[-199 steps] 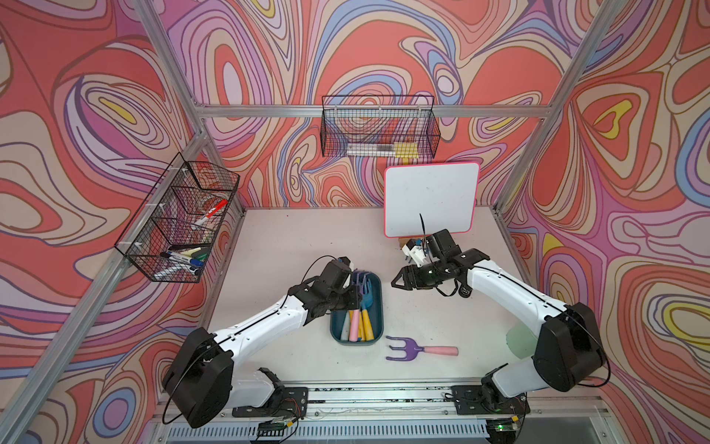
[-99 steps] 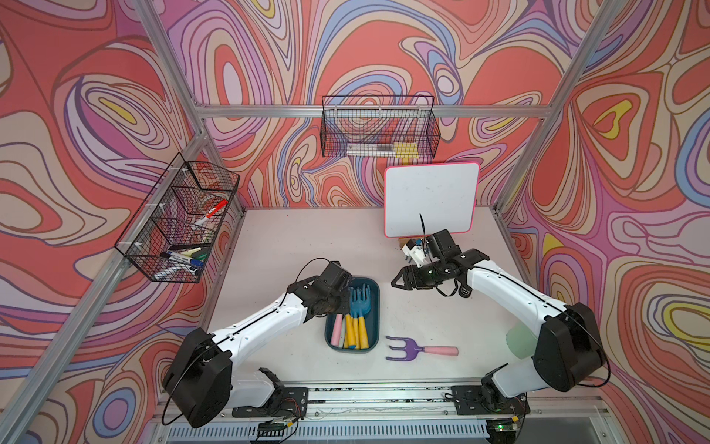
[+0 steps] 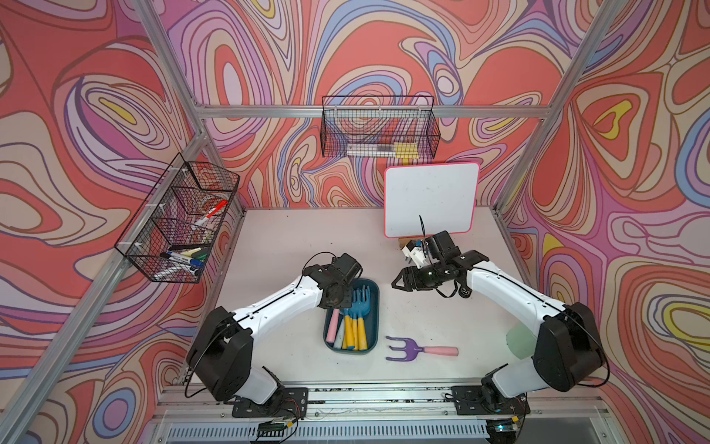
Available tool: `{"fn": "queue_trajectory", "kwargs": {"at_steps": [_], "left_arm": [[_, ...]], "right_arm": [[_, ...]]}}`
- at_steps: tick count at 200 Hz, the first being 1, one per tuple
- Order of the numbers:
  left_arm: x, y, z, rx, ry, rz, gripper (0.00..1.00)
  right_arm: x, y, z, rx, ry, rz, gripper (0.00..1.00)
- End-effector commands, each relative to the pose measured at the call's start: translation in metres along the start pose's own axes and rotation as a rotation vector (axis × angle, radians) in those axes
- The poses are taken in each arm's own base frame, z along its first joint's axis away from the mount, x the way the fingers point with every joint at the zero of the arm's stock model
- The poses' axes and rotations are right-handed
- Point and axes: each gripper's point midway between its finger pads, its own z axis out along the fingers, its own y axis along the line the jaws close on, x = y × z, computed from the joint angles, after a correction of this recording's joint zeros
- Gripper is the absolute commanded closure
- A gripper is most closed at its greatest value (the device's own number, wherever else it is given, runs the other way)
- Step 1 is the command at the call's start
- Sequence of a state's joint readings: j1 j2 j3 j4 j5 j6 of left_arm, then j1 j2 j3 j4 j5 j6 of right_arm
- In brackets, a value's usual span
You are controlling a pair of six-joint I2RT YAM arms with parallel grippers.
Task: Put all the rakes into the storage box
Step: Place the rake in the storage box.
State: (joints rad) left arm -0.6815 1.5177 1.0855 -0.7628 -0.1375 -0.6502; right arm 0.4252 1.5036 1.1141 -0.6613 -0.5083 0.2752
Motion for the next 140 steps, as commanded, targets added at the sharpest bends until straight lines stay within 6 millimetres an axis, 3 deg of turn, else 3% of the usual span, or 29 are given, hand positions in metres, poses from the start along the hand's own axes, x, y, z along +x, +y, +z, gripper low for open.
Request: {"fn": "queue_trajectory", "kwargs": {"at_steps": [1, 109, 140], "left_arm": [[0.009, 0.005, 0.003, -0.055, 0.063, 0.015, 1.0], [0.011, 0.015, 0.017, -0.204, 0.153, 0.039, 1.0], [0.012, 0.012, 0.016, -0.226, 0.163, 0.07, 0.72]], "right_arm": [[0.002, -0.005, 0.003, 0.016, -0.002, 0.001, 0.38], [0.003, -0.008, 0.003, 0.028, -0.01, -0.004, 0.38], [0.004, -0.009, 0.004, 0.03, -0.005, -0.002, 0.38]]}}
